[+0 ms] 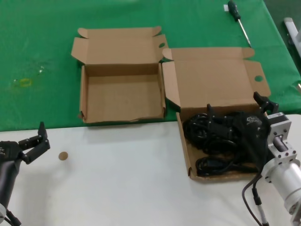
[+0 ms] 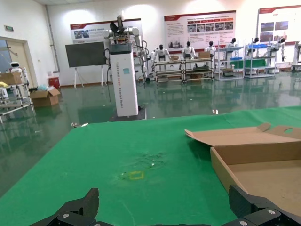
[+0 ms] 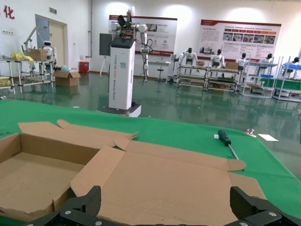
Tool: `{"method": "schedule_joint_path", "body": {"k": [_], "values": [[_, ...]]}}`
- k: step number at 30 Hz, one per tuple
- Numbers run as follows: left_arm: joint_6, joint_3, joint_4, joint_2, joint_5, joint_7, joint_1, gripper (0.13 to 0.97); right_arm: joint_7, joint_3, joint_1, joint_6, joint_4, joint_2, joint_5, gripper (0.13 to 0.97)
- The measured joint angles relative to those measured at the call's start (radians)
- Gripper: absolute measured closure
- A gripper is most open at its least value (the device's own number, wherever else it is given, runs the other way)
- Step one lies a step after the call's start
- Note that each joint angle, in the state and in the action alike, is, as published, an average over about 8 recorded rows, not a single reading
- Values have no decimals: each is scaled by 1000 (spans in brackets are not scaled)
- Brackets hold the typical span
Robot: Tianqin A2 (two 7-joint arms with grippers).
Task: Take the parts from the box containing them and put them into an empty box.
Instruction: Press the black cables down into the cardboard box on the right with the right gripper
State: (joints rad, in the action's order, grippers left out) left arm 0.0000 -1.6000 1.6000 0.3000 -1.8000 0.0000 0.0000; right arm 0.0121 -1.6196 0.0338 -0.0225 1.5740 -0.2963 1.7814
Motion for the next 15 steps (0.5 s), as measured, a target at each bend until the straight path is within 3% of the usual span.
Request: {"method": "schedule_joint_path", "body": {"k": [15], "values": [[0,0,0,0,0,0,0,132,0,0,0,0,0,0,0,129]]}}
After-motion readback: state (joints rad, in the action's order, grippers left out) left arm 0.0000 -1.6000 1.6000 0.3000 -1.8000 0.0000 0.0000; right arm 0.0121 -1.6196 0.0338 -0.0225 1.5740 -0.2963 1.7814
